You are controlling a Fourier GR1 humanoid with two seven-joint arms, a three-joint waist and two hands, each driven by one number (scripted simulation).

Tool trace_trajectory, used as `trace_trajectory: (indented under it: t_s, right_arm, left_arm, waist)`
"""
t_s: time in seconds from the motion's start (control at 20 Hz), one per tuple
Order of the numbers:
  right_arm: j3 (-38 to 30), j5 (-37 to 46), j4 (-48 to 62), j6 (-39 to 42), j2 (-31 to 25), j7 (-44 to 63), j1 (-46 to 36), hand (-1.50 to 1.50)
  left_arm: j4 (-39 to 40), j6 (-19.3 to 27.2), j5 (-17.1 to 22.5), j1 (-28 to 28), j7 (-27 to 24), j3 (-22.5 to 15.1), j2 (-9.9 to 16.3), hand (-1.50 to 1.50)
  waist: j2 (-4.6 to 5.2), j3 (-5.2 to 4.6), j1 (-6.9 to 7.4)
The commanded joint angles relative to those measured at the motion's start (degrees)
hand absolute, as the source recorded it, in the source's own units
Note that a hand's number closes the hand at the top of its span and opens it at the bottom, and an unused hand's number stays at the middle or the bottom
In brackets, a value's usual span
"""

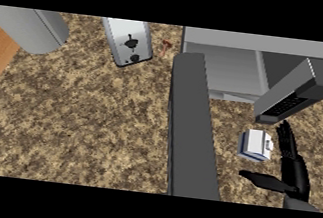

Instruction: Pick up the milk, place it into the microwave and close the microwave

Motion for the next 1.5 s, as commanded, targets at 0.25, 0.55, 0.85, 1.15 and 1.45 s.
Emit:
trace_trajectory:
  t_s: [0.25,0.55,0.85,1.15,1.45]
  right_arm:
    - [-1.55,2.68,19.76,-5.59,-0.89,-9.63,-9.85,-1.5]
    - [-3.68,2.72,33.35,-1.36,-5.18,-19.07,-14.76,1.5]
    - [-1.36,5.52,31.15,-7.35,-2.83,-21.13,-18.08,1.5]
    - [-2.65,3.1,30.3,-3.35,-0.47,-22.82,-18.57,1.5]
    - [-1.99,3.7,31.21,1.04,-3.66,-23.29,-19.59,1.5]
  left_arm:
    - [0.88,-1.7,-0.48,3.34,-2.52,-0.4,-0.95,-1.5]
    - [3.93,-4.02,0.83,0.09,-2.26,2.01,-0.69,-1.5]
    - [-2.63,0.37,0.1,0.79,0.71,-1.43,-0.94,-1.5]
    - [-1.76,-0.64,0.45,2.72,-0.33,-0.47,-0.95,-1.5]
    - [-2.99,0.65,0.37,-0.68,3.64,-0.62,-0.92,-1.5]
  waist:
    - [0.01,-0.01,0.43]
    - [0.25,0.07,0.69]
    - [0.28,0.1,0.8]
    - [0.15,0.05,0.56]
    - [0.16,0.05,0.26]
